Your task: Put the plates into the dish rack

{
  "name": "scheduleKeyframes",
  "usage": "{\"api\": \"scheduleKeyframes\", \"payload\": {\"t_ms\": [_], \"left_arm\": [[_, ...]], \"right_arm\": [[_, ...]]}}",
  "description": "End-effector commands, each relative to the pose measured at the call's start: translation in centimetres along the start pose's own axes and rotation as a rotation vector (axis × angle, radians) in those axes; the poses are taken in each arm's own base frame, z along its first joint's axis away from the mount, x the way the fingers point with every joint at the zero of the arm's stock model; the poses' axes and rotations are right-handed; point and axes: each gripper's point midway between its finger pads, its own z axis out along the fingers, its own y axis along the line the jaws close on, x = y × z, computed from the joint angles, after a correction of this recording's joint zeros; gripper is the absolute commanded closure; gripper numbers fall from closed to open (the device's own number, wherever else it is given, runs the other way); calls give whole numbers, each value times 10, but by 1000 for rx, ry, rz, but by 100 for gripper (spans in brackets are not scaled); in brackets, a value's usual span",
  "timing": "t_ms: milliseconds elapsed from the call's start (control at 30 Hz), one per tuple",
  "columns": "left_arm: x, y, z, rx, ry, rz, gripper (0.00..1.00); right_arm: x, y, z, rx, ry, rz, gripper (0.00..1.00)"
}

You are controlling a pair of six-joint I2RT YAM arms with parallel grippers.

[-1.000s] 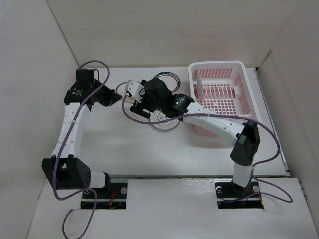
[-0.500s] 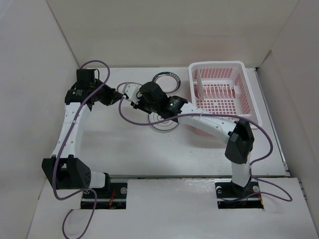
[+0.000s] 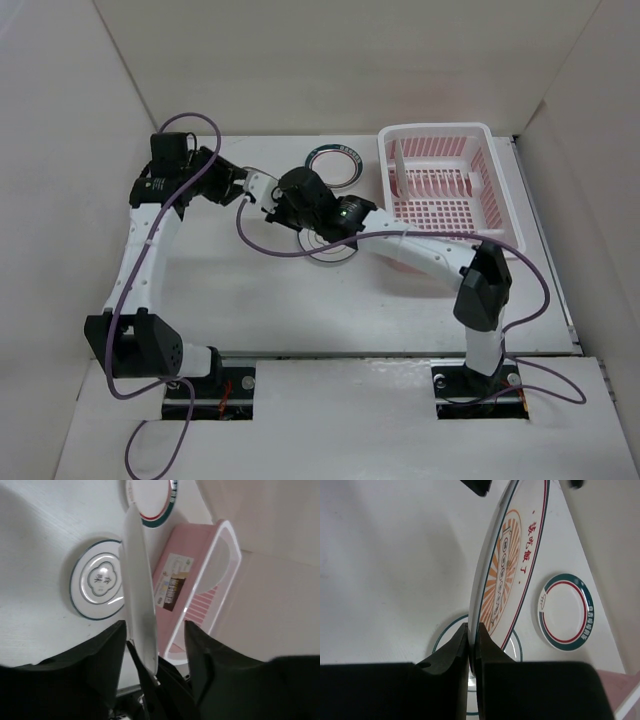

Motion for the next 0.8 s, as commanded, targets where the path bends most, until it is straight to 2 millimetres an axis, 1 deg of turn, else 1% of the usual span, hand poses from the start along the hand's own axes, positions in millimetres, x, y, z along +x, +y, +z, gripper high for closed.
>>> {"api": "scheduleKeyframes", "payload": {"t_ms": [0,33,67,100,133,167,200,233,267,300,333,367,400,433,467,500,533,567,600,633,667,700,733,767], "left_arm": [[-10,-67,-29,264,-11,81,50],[-14,-66,-28,279,-15,83,39],[-14,-71,-29,300,-17,94,32],[-19,-71,-29,308,-31,96,15],[-26,-70,-29,310,-57,104,7],[-27,-66,-25,304,-66,111,2],[-32,-62,-21,292,-97,136,0],[-36,-58,-17,280,-120,155,0],[-42,-53,-14,264,-153,186,0],[-45,-45,-8,232,-182,218,0],[-58,-33,-2,163,-266,244,0],[-62,-24,5,122,-309,327,0],[-53,-5,16,72,-312,355,0],[-59,8,20,23,-361,370,0],[-61,15,23,16,-384,386,0],[-59,36,30,-39,-381,384,0],[-59,44,32,-75,-390,382,0],[-66,53,30,-129,-429,372,0],[-63,72,39,-199,-396,360,0],[-65,76,41,-227,-387,390,0],[-68,82,43,-266,-385,394,0],[-64,103,51,-350,-338,382,0],[-65,106,54,-376,-329,363,0],[-67,117,56,-404,-310,343,0]], "right_arm": [[-35,-47,-34,148,-128,124,100],[-36,-51,-39,165,-133,127,100],[-38,-60,-47,191,-152,168,100],[-39,-67,-53,204,-162,194,100],[-35,-83,-58,223,-169,233,100],[-41,-96,-74,238,-208,304,100],[-44,-109,-84,255,-238,345,100],[-32,-130,-92,276,-243,395,100],[-35,-145,-109,290,-283,465,100],[-32,-158,-118,297,-301,501,100],[-24,-169,-124,302,-300,533,100],[-11,-193,-135,317,-312,568,100],[1,-201,-140,321,-303,596,100],[4,-210,-154,332,-325,626,100],[16,-230,-168,352,-334,635,100],[36,-231,-167,348,-283,655,100],[45,-237,-174,352,-274,673,100],[55,-243,-177,348,-265,684,100],[69,-257,-186,353,-267,696,100],[85,-256,-188,350,-244,725,100],[93,-259,-192,351,-250,746,100],[109,-267,-197,349,-248,774,100],[126,-264,-192,337,-229,793,100],[131,-266,-192,340,-235,805,100]]}}
